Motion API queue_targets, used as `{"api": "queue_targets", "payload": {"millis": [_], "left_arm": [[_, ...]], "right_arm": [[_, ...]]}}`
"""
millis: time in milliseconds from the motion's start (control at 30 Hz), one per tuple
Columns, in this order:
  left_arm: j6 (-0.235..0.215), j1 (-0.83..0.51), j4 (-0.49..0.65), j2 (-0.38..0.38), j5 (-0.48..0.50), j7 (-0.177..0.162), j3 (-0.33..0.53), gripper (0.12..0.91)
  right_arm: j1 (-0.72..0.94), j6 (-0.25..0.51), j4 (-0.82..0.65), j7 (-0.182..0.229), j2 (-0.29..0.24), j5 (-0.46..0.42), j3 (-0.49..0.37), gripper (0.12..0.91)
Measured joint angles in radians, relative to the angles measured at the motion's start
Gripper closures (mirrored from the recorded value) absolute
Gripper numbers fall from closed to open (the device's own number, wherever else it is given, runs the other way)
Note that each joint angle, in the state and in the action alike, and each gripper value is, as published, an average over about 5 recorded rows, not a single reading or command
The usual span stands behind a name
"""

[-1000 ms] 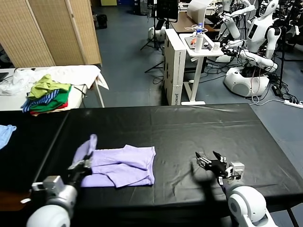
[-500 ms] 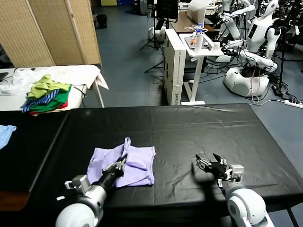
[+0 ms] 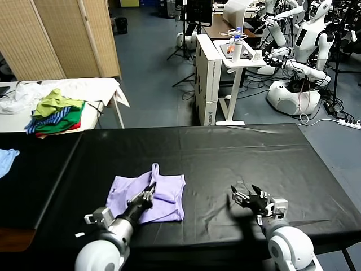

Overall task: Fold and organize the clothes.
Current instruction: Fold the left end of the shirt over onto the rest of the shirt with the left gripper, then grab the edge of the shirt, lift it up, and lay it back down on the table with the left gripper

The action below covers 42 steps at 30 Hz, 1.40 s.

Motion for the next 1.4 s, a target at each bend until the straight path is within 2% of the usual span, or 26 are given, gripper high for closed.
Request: {"api": "queue_targets", "payload": {"millis": [100,200,333,433,533,667,800,967,1167,1267,1367,1400], "left_arm": [[-0.008,0.0,0.011,-0.017,0.028,0.01,0.007,0.805],[-0.017,-0.005,0.023,-0.037,0.041,0.018,0.014,0.658],[-0.019,-0.01,0.03,-0.075,0.007,0.018,0.026,0.392],[-0.019,-0.004,0.023,-0.1,-0.012,0.022,0.031,0.224],[-0.032,-0.004,0.016,-0.103,0.032,0.04,0.02,0.139],[-0.065,-0.005,0.022,-0.08,0.14,0.066,-0.018,0.124],[-0.091,0.007,0.029,-0.043,0.22,0.076,-0.071,0.123],[-0.101,0.028,0.023,-0.011,0.27,0.076,-0.127,0.123],[-0.108,0.05,0.019,-0.016,0.307,0.077,-0.159,0.123],[-0.112,0.058,0.021,-0.025,0.32,0.077,-0.166,0.123],[-0.115,0.064,0.022,-0.034,0.329,0.076,-0.173,0.123],[-0.116,0.065,0.023,-0.037,0.33,0.075,-0.175,0.123]], "right_arm": [[0.0,0.004,-0.002,-0.013,-0.006,-0.004,-0.01,0.118],[0.0,0.013,-0.006,-0.031,-0.019,-0.01,-0.026,0.118],[0.01,0.018,-0.005,-0.053,-0.041,-0.007,-0.055,0.118],[0.024,0.019,0.004,-0.073,-0.058,0.009,-0.081,0.118],[0.044,0.02,0.018,-0.096,-0.076,0.031,-0.119,0.118],[0.083,0.02,0.031,-0.113,-0.097,0.034,-0.197,0.118],[0.13,0.02,0.027,-0.116,-0.097,0.019,-0.288,0.118],[0.196,0.02,0.002,-0.116,-0.079,0.005,-0.397,0.118],[0.266,0.02,-0.031,-0.113,-0.057,-0.008,-0.492,0.119],[0.292,0.02,-0.048,-0.111,-0.048,-0.013,-0.527,0.169],[0.31,0.02,-0.065,-0.11,-0.04,-0.018,-0.553,0.281],[0.313,0.021,-0.07,-0.109,-0.038,-0.021,-0.56,0.341]]}}
